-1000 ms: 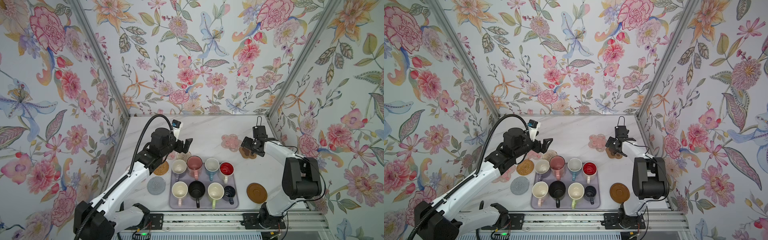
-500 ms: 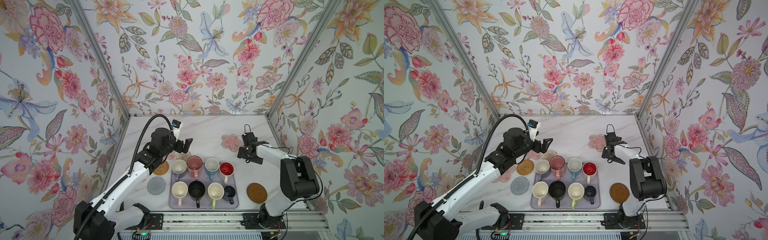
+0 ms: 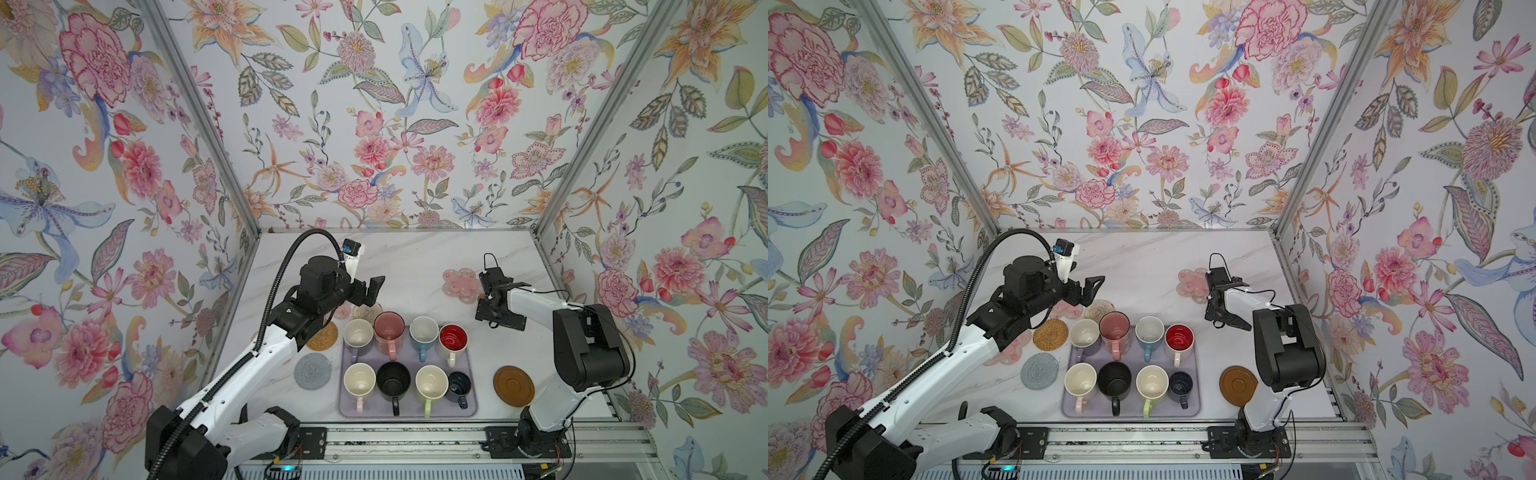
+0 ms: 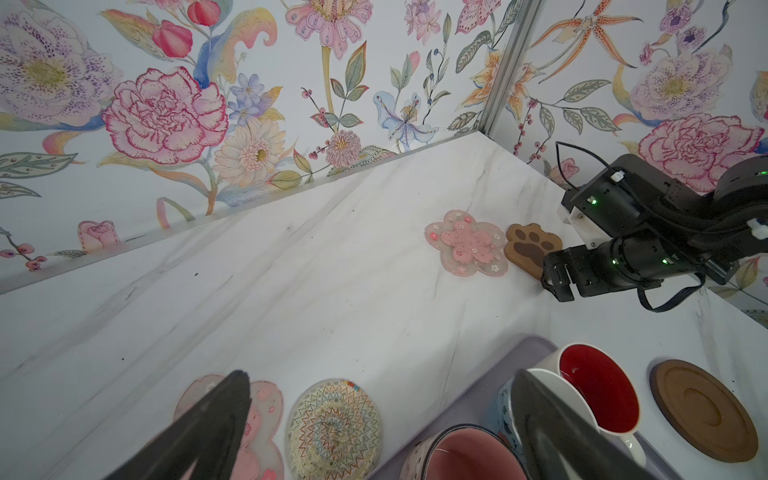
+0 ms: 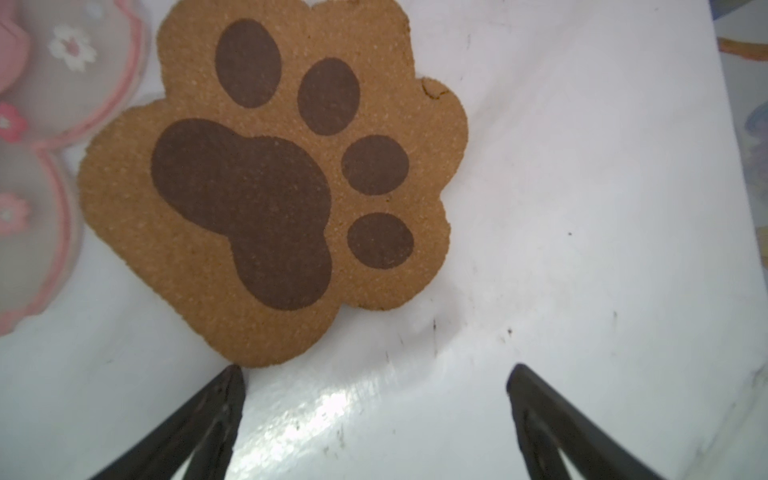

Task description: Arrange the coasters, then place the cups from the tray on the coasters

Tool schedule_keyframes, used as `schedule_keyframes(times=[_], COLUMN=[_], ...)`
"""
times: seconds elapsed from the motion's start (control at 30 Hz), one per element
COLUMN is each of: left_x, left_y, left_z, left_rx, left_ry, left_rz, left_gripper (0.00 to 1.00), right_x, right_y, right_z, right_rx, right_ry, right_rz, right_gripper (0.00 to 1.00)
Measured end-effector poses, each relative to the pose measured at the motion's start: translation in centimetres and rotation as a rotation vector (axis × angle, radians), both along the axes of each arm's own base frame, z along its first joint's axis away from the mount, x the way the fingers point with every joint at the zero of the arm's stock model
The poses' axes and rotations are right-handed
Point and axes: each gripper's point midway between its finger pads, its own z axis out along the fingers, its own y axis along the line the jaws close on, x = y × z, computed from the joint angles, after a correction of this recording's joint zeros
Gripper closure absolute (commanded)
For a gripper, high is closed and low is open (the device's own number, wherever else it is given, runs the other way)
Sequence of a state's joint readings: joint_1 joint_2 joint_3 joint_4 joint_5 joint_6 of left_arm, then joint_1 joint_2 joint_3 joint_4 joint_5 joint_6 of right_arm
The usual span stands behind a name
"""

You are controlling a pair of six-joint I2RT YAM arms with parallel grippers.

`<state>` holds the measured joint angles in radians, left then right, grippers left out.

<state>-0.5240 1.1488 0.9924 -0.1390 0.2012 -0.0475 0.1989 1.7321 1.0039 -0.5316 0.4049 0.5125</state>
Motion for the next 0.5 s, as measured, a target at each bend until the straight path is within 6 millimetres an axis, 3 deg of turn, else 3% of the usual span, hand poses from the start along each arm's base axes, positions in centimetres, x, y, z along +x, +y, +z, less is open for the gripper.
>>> schedule_keyframes(times=[0.5], left_x=[-0.1], left_y=[0.0], left_z=[0.2], left_rx=[0.000], left_ry=[-0.006], left_rz=[-0.001], left_gripper=[0.01], right_x=[0.9], right_y=[-3.1], right_z=[-0.3], right_rx=[0.068], right_ry=[-0.018], right_rz=[-0.098], right_gripper=[0.01])
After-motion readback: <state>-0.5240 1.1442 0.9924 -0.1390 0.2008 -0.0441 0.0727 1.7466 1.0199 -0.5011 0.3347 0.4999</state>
